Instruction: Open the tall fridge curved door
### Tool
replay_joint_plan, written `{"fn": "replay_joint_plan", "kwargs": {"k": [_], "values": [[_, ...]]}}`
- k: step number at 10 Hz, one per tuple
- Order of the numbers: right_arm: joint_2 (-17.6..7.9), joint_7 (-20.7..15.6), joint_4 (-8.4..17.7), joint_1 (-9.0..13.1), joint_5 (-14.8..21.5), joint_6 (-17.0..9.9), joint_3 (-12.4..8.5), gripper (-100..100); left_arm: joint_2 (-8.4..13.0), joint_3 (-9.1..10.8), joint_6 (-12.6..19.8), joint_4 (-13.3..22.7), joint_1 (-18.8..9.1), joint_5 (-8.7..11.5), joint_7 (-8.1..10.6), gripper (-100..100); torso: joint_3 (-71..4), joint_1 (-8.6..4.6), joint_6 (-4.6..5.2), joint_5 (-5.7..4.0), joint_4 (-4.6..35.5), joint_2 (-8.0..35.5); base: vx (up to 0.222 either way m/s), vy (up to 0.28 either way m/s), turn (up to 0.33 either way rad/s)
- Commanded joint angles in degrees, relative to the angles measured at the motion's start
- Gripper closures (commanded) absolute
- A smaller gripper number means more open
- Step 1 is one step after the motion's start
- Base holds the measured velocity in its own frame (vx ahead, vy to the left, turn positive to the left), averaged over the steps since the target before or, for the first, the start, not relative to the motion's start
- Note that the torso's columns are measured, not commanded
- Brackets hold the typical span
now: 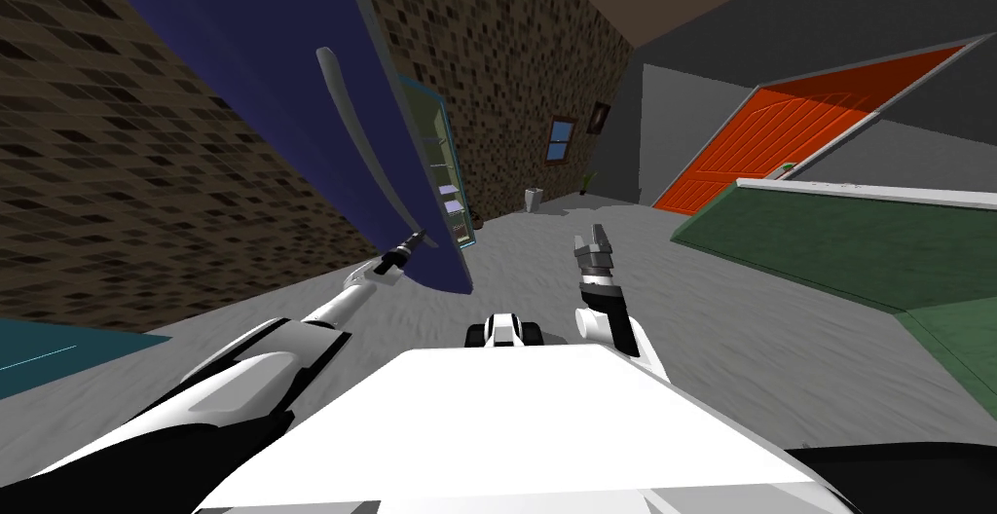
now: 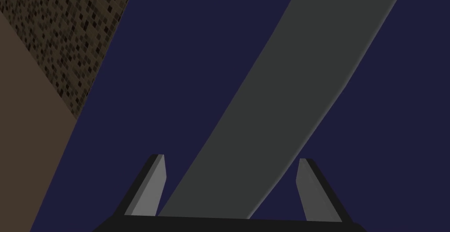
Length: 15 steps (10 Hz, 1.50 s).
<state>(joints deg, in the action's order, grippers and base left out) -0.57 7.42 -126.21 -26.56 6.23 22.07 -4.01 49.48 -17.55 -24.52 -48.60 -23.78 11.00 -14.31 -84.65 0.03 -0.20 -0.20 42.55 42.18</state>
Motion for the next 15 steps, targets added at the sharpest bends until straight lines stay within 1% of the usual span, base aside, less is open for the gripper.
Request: {"fn": "replay_joint_plan", "kwargs": {"k": [1, 3, 4, 6, 7, 8, 9, 10, 11, 12, 13, 14, 15], "values": [[0.00, 0.00, 0.00, -0.01, 0.00, 0.00, 0.00, 0, 2.48, -0.85, -4.22, 1.92, 0.97, 0.21, 2.44, 100, 0.03, 0.00, 0.12, 0.01, 0.05, 0.02, -0.012, 0.044, -0.006], [0.00, 0.00, 0.00, 0.00, 0.00, 0.00, 0.00, 0, 2.48, -0.85, -7.74, 1.92, 0.97, 0.21, 2.44, 100, 0.11, 0.54, -0.21, 0.17, 0.02, 0.15, -0.033, 0.032, 0.007], [0.00, 0.00, 0.00, -0.01, 0.00, 0.00, 0.00, 0, 4.37, -1.95, -9.57, 3.65, 2.24, 0.29, 4.46, 100, 0.15, 0.46, -0.17, 0.09, 0.19, 0.21, -0.030, 0.046, 0.010], [0.00, 0.00, 0.00, 0.00, 0.00, 0.00, 0.00, 0, 4.37, -1.95, -11.91, 3.65, 2.24, 0.29, 4.46, 100, 0.14, 0.67, -0.35, 0.12, 0.14, 0.21, -0.037, 0.036, 0.016], [0.00, 0.00, 0.00, 0.00, 0.00, 0.00, 0.00, 0, 4.37, -1.95, -13.25, 3.65, 2.24, 0.29, 4.46, 100, 0.06, 0.56, -0.26, 0.08, 0.15, 0.08, -0.002, 0.007, 0.025], [0.00, 0.00, 0.00, -0.01, 0.00, 0.00, 0.00, 0, 4.37, -1.95, -13.25, 3.65, 2.24, 0.29, 4.46, 100, 0.04, 0.39, -0.13, 0.01, 0.20, 0.05, 0.000, 0.000, 0.000], [0.00, 0.00, 0.00, 0.00, 0.00, 0.00, 0.00, 0, 6.27, -3.05, -15.96, 5.38, 3.50, 0.37, 6.48, 100, 0.01, 0.35, -0.10, -0.05, 0.21, 0.02, -0.016, 0.041, -0.011], [0.00, 0.00, 0.00, 0.00, 0.00, 0.00, 0.00, 0, 6.27, -3.05, -17.49, 5.38, 3.50, 0.37, 6.48, 100, 0.10, 0.65, -0.38, 0.03, 0.20, 0.17, -0.028, 0.046, 0.007], [0.00, 0.00, 0.00, 0.00, 0.00, 0.00, 0.00, 0, 6.27, -3.05, -18.76, 5.38, 3.50, 0.37, 6.48, 100, 0.12, 0.80, -0.39, 0.07, 0.24, 0.20, -0.029, 0.018, 0.026], [0.00, 0.00, 0.00, 0.00, 0.00, 0.00, 0.00, 0, 8.16, -4.15, -21.68, 7.11, 4.77, 0.45, 8.50, 100, 0.08, 0.69, -0.30, 0.00, 0.30, 0.14, -0.036, 0.047, 0.028], [0.00, 0.00, 0.00, 0.00, 0.00, 0.00, 0.00, 0, 8.16, -4.15, -23.40, 7.11, 4.77, 0.45, 8.50, 100, 0.08, 0.79, -0.41, -0.03, 0.30, 0.15, -0.031, 0.055, 0.036], [-0.01, 0.00, 0.00, 0.00, 0.00, 0.00, -0.01, 0, 8.16, -4.15, -24.27, 7.11, 4.77, 0.45, 8.50, 100, 0.04, 0.82, -0.40, -0.06, 0.35, 0.09, -0.019, 0.039, 0.029], [-0.01, 0.00, 0.00, -0.01, 0.00, 0.00, -0.01, 0, 10.05, -5.25, -26.61, 8.83, 6.04, 0.53, 10.53, 100, -0.01, 0.63, -0.19, -0.12, 0.36, 0.02, -0.016, 0.057, 0.010]]}}
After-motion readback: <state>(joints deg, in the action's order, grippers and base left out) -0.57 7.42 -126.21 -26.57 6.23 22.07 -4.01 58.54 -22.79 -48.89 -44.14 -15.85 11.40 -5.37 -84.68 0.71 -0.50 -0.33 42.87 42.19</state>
